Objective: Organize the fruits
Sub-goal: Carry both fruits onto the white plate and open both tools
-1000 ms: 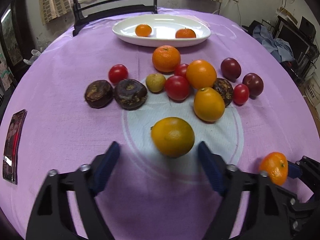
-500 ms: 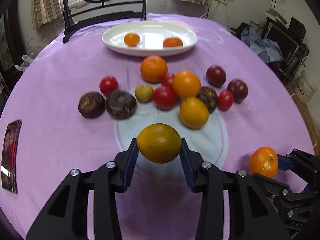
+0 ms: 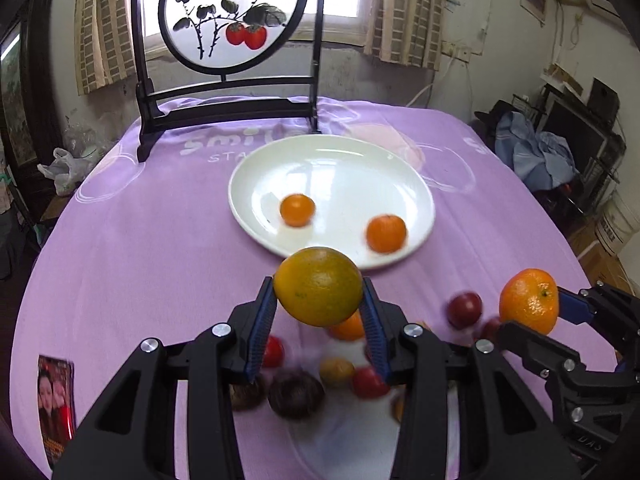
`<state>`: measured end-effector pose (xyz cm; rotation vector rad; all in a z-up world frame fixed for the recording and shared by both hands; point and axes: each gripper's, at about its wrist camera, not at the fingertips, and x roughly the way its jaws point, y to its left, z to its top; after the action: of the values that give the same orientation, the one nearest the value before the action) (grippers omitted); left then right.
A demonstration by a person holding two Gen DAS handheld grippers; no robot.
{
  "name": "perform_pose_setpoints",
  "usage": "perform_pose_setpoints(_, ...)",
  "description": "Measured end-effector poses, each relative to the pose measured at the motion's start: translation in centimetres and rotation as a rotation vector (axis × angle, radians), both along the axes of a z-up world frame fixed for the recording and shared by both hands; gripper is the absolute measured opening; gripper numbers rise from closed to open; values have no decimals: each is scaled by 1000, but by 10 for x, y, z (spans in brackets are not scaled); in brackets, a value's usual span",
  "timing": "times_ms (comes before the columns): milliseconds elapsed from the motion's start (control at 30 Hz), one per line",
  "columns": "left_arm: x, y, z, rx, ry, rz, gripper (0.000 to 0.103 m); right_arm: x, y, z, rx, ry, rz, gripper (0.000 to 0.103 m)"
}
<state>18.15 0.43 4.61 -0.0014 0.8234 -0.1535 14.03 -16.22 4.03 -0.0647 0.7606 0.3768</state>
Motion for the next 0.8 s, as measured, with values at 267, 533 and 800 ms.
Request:
perform_pose_setpoints(267,96,2,-26,62,68,53,41,111,7,-20,4,58,-91,44)
perform_pose_setpoints(533,145,3,-55,82,72,93,45,171,17,-64,-7,182,-109,45)
perform_pose_setpoints(800,131,-4,-35,116,20,98,82,154,4,-52,78,187,-119,56)
